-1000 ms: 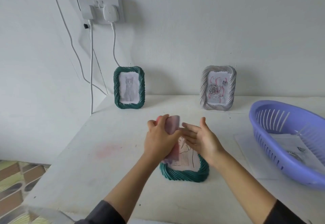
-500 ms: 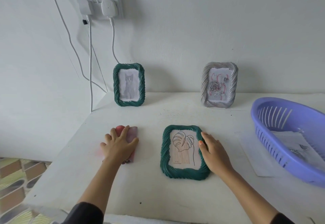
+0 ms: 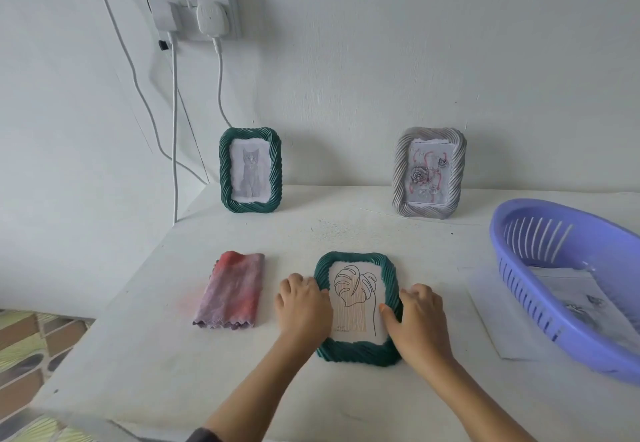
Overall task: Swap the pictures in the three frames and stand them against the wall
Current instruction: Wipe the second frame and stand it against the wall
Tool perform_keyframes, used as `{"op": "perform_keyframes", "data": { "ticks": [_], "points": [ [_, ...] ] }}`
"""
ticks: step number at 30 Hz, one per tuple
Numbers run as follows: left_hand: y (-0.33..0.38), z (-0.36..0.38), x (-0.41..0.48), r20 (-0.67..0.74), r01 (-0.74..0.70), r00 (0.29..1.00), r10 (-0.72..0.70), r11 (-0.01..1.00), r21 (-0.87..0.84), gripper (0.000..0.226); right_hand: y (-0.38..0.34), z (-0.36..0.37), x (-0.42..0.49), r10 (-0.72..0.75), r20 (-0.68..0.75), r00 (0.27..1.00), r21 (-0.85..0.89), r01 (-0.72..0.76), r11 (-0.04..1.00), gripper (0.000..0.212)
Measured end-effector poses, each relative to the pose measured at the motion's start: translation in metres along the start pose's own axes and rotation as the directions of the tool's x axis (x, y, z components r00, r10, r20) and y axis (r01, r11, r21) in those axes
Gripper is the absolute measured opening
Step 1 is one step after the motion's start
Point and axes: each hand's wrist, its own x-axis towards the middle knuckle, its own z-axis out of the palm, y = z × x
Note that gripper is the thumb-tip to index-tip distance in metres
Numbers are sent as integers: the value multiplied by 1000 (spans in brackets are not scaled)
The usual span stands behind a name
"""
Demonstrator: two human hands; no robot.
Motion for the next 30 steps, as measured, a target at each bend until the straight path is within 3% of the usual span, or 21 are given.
{"op": "perform_keyframes", "data": {
  "ticks": [4,5,7,9,11,12,15,18,21,24,26,30],
  "points": [
    [-2,-2,7,62,72,996,-58,969,-238,25,-2,3,6,91,-3,996,257,-88,962,20],
    [-3,-3,9,69,91,995,-71,927,-363,19,0,3,8,104,-5,995,348,-96,933,18],
    [-2,-9,9,109,136,990,-86,740,-658,16,2,0,11,156,8,988,545,-135,828,12],
    [1,-20,11,193,205,978,-77,512,-834,26,-1,-10,15,195,129,972,784,-220,581,20],
    [2,-31,19,249,243,968,-34,380,-893,34,-4,-21,26,165,247,955,911,-287,298,28],
    [3,-37,25,256,243,967,-6,335,-910,36,-6,-29,34,141,279,950,920,-307,245,26],
    [6,-56,47,210,188,976,52,270,-944,38,-17,-49,61,-5,366,931,904,-354,239,12],
    [13,-79,71,119,85,981,151,218,-972,38,-33,-63,95,-114,380,918,904,-343,257,14],
    [22,-100,103,50,3,979,200,227,-974,37,-55,-70,136,-116,323,939,928,-291,231,26],
    [29,-111,146,-11,-53,983,181,228,-972,36,-75,-68,183,-146,278,949,945,-243,220,22],
    [32,-111,174,-24,-61,986,162,228,-972,37,-84,-62,213,-142,269,953,941,-228,251,16],
    [36,-97,223,-13,-37,994,106,235,-971,37,-93,-48,261,-57,263,963,908,-227,352,26]
  ]
}}
